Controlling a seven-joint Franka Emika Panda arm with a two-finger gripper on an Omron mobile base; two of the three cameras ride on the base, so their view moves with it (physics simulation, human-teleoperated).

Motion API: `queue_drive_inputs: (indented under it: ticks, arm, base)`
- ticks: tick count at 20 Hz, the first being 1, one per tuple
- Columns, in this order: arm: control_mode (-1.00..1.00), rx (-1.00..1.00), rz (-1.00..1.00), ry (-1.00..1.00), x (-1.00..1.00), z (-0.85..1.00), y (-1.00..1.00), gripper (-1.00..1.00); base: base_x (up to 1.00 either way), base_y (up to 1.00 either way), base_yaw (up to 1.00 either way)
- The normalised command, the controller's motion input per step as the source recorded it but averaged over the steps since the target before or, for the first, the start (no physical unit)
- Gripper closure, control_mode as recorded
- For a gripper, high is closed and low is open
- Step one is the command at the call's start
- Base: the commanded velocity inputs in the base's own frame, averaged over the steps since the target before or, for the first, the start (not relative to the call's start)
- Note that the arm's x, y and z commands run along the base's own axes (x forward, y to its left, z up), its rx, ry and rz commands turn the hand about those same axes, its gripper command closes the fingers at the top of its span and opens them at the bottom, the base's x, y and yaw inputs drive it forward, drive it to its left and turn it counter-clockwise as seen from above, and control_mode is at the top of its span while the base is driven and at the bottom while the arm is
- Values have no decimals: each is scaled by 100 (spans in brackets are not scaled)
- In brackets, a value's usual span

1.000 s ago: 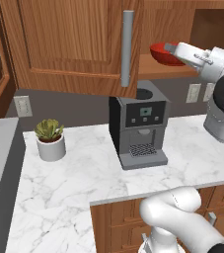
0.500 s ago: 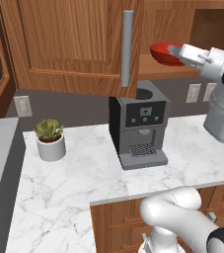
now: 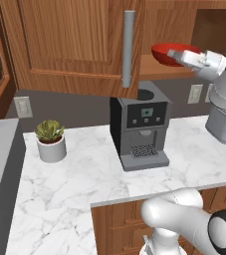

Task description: Move the bowls from the cabinet to the plates on the dining table.

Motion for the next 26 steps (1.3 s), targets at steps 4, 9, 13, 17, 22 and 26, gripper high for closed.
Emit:
queue_drive_inputs:
  ticks: [4, 9, 13, 17, 22, 26]
  arm:
    - [-100, 0, 13, -16, 26, -12, 0, -100]
    - [-100, 0, 13, -18, 23, -10, 0, -100]
    - [-100, 0, 12, -16, 21, -4, 2, -100]
    - [-100, -1, 10, -13, 27, 0, 11, -100]
    - [-100, -5, 6, -15, 30, 0, 17, -100]
    - [-100, -9, 4, -15, 28, 0, 19, -100]
  base:
    - [0, 0, 0]
    - [0, 0, 0]
    - [0, 0, 0]
    - [0, 0, 0]
    - [0, 0, 0]
    - [0, 0, 0]
